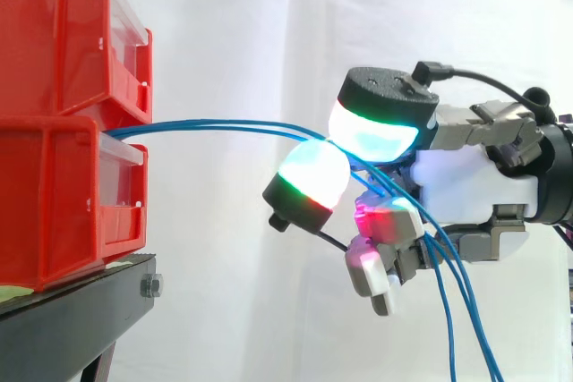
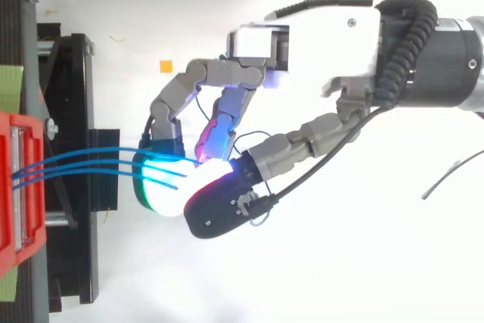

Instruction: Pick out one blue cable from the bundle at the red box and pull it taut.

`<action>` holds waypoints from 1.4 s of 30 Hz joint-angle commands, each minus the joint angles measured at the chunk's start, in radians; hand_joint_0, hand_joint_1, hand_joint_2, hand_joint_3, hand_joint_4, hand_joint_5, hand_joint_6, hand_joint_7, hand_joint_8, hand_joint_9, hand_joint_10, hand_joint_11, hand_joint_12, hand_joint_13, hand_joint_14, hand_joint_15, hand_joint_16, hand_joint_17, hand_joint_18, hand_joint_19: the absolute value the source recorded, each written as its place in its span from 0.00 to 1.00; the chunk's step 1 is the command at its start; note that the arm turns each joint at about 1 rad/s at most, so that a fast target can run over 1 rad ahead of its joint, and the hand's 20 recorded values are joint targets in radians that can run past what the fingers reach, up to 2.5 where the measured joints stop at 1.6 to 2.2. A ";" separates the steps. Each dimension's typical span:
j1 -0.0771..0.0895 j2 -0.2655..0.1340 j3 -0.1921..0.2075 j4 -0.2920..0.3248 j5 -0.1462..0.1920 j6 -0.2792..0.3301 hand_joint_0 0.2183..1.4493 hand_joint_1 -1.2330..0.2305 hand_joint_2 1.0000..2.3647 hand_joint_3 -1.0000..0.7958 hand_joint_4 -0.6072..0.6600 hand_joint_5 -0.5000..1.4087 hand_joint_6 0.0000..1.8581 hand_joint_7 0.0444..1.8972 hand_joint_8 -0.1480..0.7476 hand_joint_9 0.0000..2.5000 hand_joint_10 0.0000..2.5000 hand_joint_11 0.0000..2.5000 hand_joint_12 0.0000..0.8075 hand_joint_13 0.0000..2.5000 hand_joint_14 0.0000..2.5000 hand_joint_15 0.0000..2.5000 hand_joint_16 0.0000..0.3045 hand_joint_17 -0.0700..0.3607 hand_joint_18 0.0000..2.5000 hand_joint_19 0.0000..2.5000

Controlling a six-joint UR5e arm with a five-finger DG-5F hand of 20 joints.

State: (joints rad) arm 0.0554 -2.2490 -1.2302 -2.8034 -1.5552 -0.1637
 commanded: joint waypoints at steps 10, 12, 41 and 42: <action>0.004 -0.001 -0.002 -0.002 0.001 0.122 0.36 0.32 0.01 0.47 0.40 0.17 0.49 0.46 0.57 0.46 0.01 0.29 0.48 0.42 0.01 0.20 0.17 0.43 0.36 0.25; 0.004 -0.001 -0.002 -0.002 0.001 0.122 0.36 0.32 0.01 0.47 0.40 0.17 0.49 0.46 0.59 0.44 0.01 0.25 0.48 0.42 0.01 0.20 0.17 0.43 0.36 0.25; 0.001 -0.001 -0.029 0.048 0.020 0.165 0.35 0.36 0.01 0.42 0.53 0.16 0.49 0.43 0.70 0.59 0.01 0.24 0.50 0.41 0.01 0.17 0.18 0.45 0.35 0.24; 0.003 -0.001 -0.029 0.048 0.023 0.170 0.35 0.36 0.01 0.42 0.53 0.16 0.49 0.43 0.70 0.59 0.01 0.24 0.50 0.41 0.01 0.17 0.18 0.45 0.35 0.24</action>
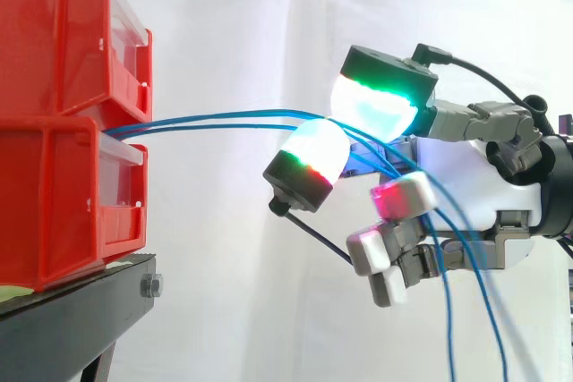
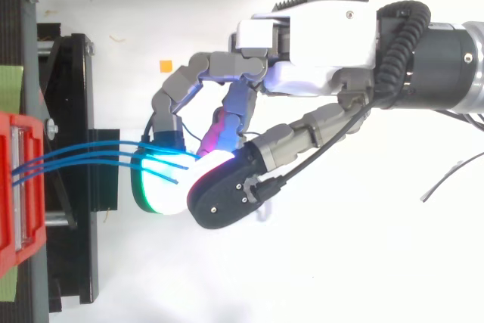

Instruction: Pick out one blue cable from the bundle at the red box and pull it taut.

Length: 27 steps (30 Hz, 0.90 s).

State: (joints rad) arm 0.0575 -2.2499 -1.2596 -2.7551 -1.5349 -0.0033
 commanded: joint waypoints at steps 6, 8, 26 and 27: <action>-0.001 0.000 0.000 0.002 0.006 0.022 0.36 0.36 0.01 0.41 0.52 0.15 0.50 0.42 0.67 0.61 0.01 0.31 0.51 0.41 0.01 0.18 0.18 0.45 0.35 0.24; -0.001 0.000 0.000 0.002 0.006 0.022 0.36 0.36 0.01 0.41 0.52 0.15 0.50 0.42 0.66 0.60 0.01 0.33 0.51 0.41 0.01 0.18 0.18 0.45 0.35 0.25; -0.004 0.000 0.000 -0.001 0.006 0.009 0.38 0.33 0.01 0.39 0.52 0.15 0.50 0.39 0.59 0.54 0.01 0.38 0.51 0.41 0.01 0.20 0.18 0.45 0.36 0.25; -0.005 0.000 0.000 0.000 0.009 0.003 0.38 0.33 0.01 0.38 0.53 0.15 0.50 0.39 0.59 0.54 0.01 0.38 0.51 0.41 0.01 0.20 0.18 0.45 0.36 0.25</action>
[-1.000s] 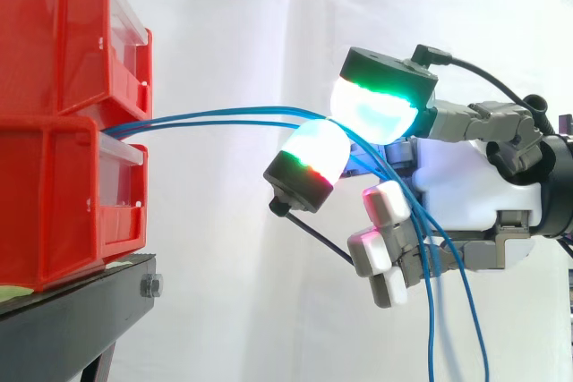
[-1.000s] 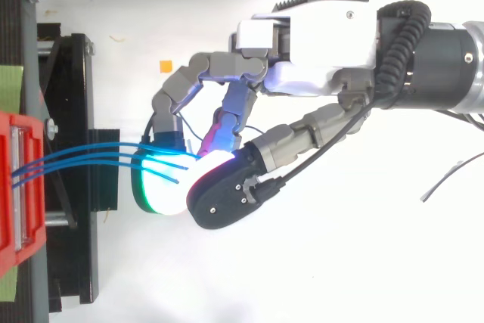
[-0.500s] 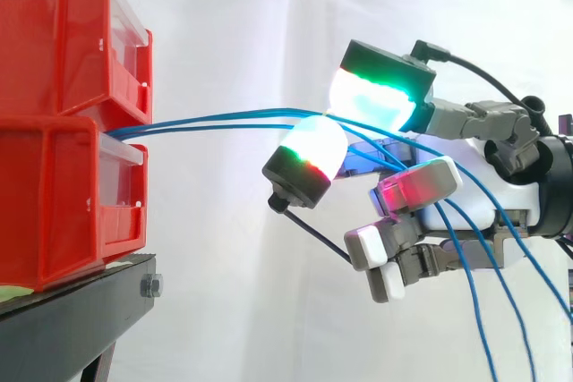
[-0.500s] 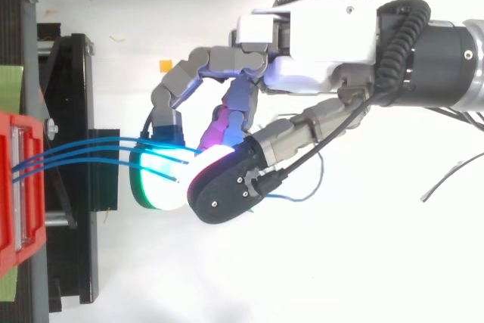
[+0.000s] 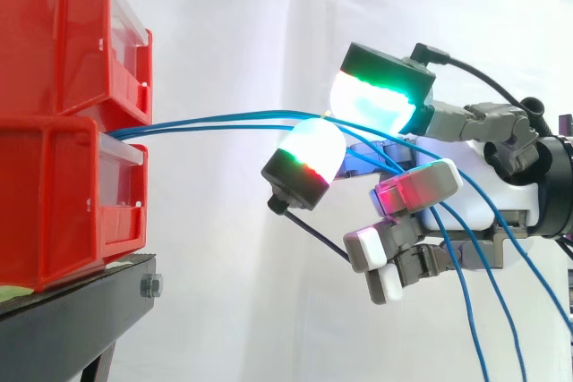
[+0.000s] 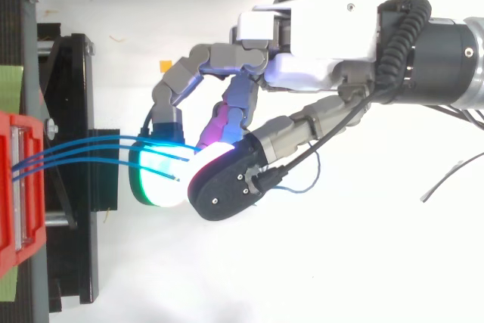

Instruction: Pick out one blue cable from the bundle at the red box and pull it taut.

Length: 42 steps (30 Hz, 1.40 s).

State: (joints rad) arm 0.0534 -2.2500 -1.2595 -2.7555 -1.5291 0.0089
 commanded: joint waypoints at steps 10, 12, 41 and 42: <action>-0.001 0.001 0.000 0.002 0.009 -0.055 0.45 0.24 0.00 0.28 0.57 0.15 0.51 0.41 0.57 0.49 0.01 0.38 0.51 0.41 0.01 0.21 0.18 0.45 0.36 0.24; -0.001 0.000 0.000 -0.001 0.009 -0.063 0.47 0.22 0.00 0.28 0.57 0.15 0.51 0.41 0.56 0.49 0.01 0.38 0.50 0.41 0.01 0.21 0.18 0.44 0.36 0.24; -0.006 0.001 0.000 0.002 0.009 -0.090 0.34 0.53 0.00 0.32 0.55 0.18 0.44 0.43 0.54 0.51 0.01 0.36 0.52 0.40 0.01 0.23 0.18 0.46 0.35 0.28; -0.006 0.000 0.000 0.002 0.009 -0.092 0.34 0.52 0.01 0.33 0.55 0.18 0.44 0.43 0.54 0.51 0.01 0.36 0.52 0.40 0.01 0.23 0.19 0.46 0.34 0.28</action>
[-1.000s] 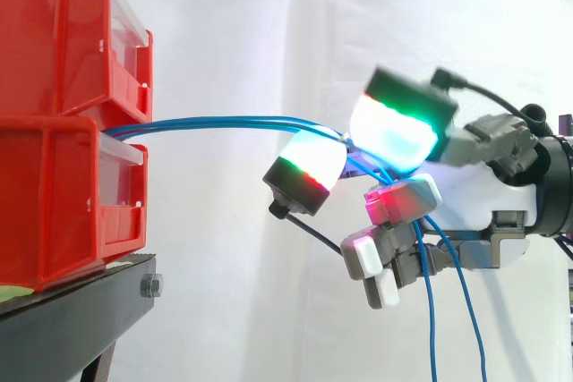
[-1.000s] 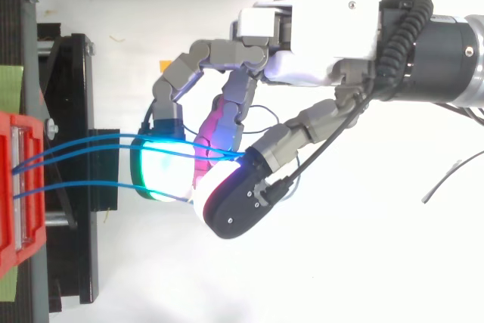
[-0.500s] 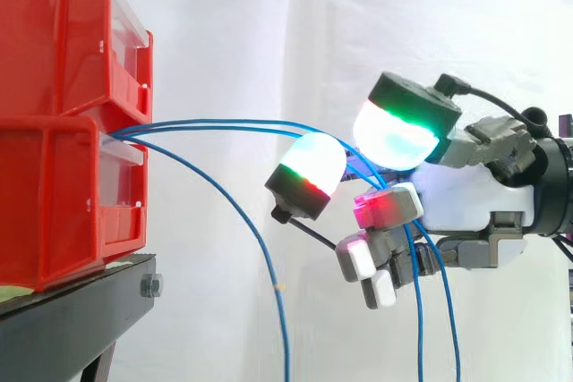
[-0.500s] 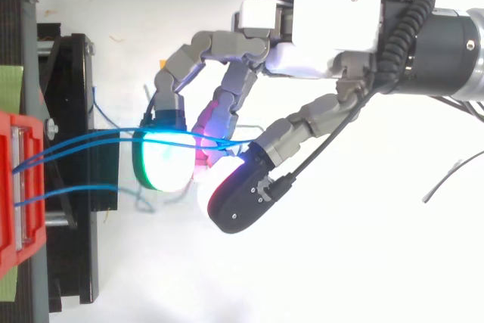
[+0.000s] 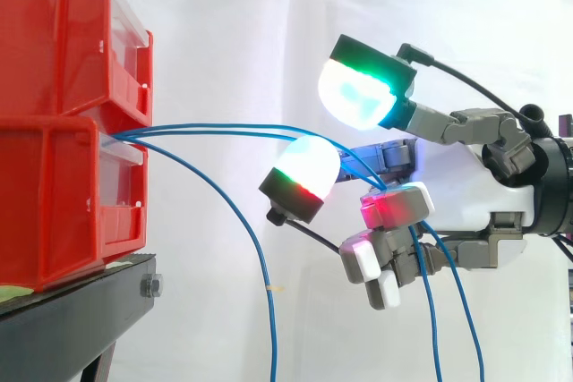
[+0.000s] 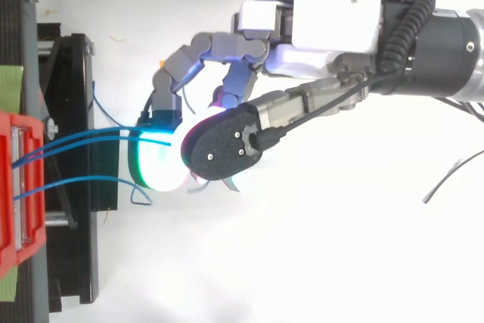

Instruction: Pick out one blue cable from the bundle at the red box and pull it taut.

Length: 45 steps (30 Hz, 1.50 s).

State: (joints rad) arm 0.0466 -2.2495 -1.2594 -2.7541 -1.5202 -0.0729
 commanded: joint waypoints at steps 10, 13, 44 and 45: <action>0.002 -0.001 0.000 0.001 0.038 -0.065 0.33 0.39 0.01 0.42 0.58 0.17 0.44 0.44 0.55 0.48 0.01 0.36 0.54 0.40 0.01 0.23 0.19 0.47 0.35 0.28; 0.004 0.001 0.000 0.001 0.041 -0.088 0.33 0.38 0.01 0.43 0.59 0.16 0.45 0.44 0.55 0.48 0.01 0.36 0.54 0.40 0.01 0.23 0.20 0.48 0.35 0.27; -0.002 -0.001 0.000 -0.012 0.046 -0.194 0.31 0.40 0.01 0.47 0.62 0.17 0.47 0.44 0.58 0.49 0.01 0.36 0.57 0.41 0.01 0.23 0.21 0.50 0.38 0.27; -0.002 0.001 -0.001 -0.012 0.052 -0.202 0.31 0.39 0.01 0.48 0.63 0.17 0.47 0.45 0.59 0.49 0.01 0.36 0.57 0.41 0.01 0.23 0.22 0.50 0.38 0.27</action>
State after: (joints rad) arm 0.0444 -2.2493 -1.2602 -2.7652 -1.4759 -0.2640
